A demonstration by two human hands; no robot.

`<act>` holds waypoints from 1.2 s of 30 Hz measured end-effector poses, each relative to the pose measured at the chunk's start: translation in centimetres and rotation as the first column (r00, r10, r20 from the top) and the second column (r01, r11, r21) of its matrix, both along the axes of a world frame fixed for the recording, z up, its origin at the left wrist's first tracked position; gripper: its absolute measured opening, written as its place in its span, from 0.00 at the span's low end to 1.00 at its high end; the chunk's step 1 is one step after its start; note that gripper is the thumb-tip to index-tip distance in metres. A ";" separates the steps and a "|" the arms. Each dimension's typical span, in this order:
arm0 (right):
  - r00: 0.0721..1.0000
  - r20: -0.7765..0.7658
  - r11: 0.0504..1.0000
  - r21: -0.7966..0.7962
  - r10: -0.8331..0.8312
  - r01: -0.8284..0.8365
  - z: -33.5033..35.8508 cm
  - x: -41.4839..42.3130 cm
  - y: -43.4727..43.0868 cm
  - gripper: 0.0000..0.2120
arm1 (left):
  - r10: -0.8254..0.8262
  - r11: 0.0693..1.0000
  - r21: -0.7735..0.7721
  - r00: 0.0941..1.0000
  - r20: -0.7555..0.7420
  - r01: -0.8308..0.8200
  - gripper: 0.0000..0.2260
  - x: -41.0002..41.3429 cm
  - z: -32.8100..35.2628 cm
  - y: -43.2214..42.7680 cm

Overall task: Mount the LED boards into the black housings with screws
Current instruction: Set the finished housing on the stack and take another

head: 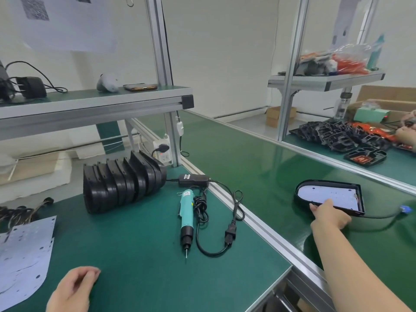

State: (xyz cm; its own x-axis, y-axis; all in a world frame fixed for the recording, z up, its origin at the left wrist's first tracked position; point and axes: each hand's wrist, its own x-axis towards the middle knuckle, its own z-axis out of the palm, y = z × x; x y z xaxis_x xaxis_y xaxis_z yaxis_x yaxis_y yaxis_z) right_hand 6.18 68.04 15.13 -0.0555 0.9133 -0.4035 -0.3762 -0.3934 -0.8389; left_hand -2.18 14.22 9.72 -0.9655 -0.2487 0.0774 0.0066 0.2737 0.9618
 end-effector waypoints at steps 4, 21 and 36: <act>0.999 -0.026 0.999 -0.022 0.027 -0.028 0.1 0.0 -0.1 0.22 | 0.014 0.999 0.047 1.000 -0.003 -0.014 0.08 -0.2 0.0 0.1; 0.967 -0.061 0.951 -0.178 0.246 -0.253 3.4 -3.7 -9.5 0.22 | -0.014 1.000 -0.005 1.000 0.011 0.014 0.07 -0.2 0.4 0.0; 0.784 0.003 0.745 0.308 0.621 -0.591 2.5 -9.7 -29.5 0.17 | -0.034 0.997 -0.071 0.999 -0.007 0.034 0.06 0.5 1.0 0.0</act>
State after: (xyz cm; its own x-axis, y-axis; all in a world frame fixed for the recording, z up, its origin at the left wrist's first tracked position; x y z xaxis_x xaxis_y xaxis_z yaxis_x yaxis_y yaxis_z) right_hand -3.55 38.52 17.62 -0.6601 0.7441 -0.1029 -0.2209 -0.3232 -0.9202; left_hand -1.71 14.26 10.69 -0.9726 -0.2091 0.1019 0.0251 0.3410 0.9397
